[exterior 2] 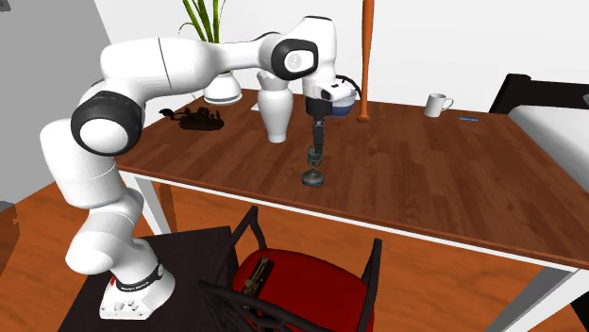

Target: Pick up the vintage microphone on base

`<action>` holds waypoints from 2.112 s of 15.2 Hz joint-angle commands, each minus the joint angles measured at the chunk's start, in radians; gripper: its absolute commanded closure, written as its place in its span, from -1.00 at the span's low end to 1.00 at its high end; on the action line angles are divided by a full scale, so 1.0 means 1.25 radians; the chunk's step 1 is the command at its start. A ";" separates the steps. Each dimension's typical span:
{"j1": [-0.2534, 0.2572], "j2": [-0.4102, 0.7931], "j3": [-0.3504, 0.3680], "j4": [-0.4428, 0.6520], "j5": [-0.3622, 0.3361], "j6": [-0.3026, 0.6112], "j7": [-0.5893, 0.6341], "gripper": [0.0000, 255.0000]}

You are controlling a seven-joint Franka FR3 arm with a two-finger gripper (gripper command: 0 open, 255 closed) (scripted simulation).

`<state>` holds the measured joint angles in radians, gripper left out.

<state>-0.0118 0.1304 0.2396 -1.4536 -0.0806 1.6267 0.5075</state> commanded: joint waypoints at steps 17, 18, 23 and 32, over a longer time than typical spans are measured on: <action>-0.001 -0.008 0.000 -0.039 0.002 0.032 0.002 1.00; 0.000 -0.005 0.000 -0.025 0.001 0.020 0.002 1.00; 0.003 0.012 0.002 0.052 -0.003 -0.040 0.002 1.00; 0.012 0.051 0.004 0.185 -0.014 -0.135 0.002 1.00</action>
